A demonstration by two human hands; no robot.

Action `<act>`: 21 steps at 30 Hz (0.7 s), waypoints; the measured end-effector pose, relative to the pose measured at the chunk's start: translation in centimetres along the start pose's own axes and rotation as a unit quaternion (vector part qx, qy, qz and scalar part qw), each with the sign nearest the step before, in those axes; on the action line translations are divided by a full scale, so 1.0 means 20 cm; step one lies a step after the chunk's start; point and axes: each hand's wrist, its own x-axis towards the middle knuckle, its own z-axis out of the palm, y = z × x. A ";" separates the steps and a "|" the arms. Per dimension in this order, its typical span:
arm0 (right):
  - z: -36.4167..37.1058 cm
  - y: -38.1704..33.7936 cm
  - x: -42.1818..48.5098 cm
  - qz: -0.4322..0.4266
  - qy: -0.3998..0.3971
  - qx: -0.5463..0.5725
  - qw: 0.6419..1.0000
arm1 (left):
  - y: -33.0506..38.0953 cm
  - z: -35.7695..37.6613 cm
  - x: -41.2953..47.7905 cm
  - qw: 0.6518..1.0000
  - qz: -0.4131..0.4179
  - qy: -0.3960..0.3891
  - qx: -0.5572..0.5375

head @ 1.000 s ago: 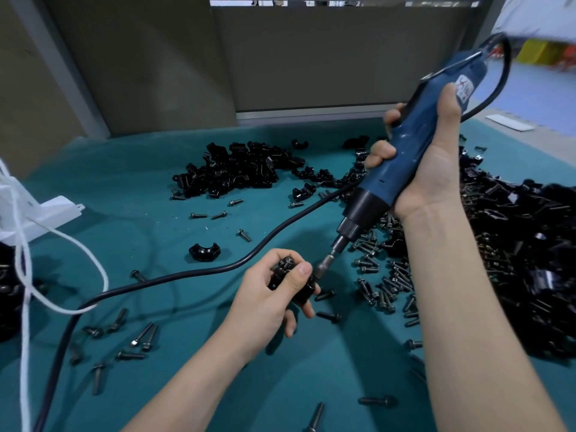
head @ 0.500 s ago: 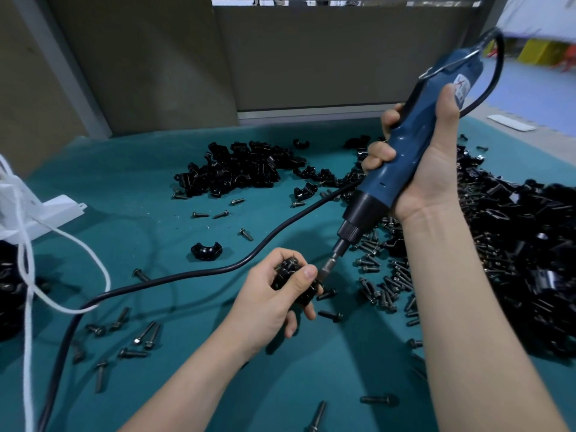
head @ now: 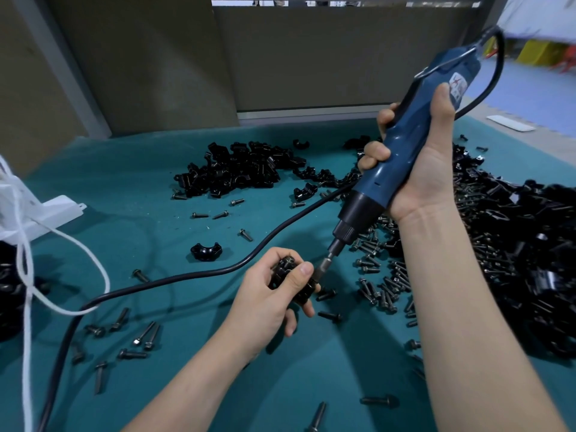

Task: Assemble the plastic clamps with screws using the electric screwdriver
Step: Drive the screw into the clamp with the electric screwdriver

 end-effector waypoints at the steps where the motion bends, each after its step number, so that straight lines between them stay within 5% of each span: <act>1: 0.00 0.00 0.00 -0.002 0.001 -0.001 1.000 | 0.00 0.00 0.00 1.000 0.000 0.001 0.000; 21: 0.02 0.02 0.00 -0.003 0.006 -0.013 1.000 | 0.00 0.01 0.00 0.999 0.001 0.030 -0.016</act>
